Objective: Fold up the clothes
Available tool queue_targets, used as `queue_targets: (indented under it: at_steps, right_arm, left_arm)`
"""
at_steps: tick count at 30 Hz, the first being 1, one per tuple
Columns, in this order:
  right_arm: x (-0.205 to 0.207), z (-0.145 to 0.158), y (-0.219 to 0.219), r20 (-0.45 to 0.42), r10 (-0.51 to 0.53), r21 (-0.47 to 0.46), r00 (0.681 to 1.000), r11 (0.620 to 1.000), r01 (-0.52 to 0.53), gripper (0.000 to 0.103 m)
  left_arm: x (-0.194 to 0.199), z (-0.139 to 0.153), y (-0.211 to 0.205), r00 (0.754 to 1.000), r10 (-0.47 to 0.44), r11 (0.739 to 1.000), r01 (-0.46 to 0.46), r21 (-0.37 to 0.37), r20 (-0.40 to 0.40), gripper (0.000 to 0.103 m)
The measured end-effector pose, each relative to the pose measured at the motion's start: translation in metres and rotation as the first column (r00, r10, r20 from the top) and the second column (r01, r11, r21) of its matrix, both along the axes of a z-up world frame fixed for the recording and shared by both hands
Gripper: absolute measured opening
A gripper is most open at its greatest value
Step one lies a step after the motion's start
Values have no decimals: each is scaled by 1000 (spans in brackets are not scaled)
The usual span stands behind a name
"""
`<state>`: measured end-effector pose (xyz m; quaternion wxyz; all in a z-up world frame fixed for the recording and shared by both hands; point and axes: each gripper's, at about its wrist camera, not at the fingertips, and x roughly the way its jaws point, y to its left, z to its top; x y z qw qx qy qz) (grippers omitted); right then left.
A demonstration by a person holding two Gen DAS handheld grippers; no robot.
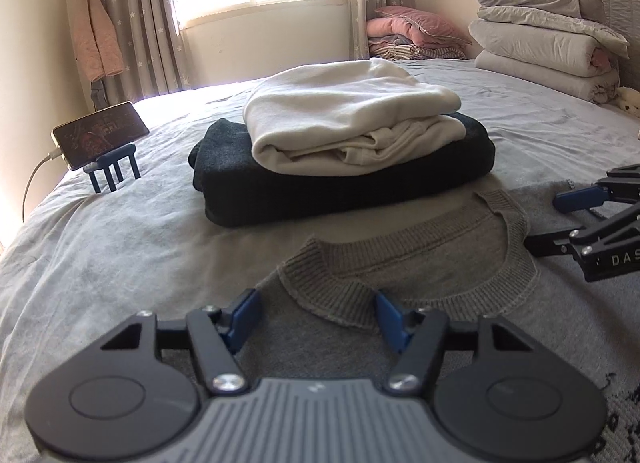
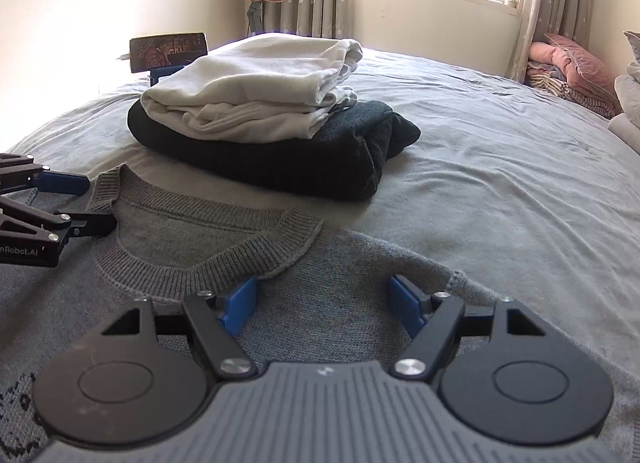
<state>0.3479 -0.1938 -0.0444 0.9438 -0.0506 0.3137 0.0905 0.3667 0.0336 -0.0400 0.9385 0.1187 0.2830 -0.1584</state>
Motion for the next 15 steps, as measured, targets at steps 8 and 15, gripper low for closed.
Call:
queue_targets:
  at_steps: [8,15]
  right_arm:
    - [28,-1,1,3,-25,11,1000,1000,25,79]
    - [13,16,-6,56,-57,5,997,998,57,78]
  left_arm:
    - [35,-3,11,995,97,991,-99,-85,-24,67]
    - [14,19,14,990,137,983,-133,-123,27,56]
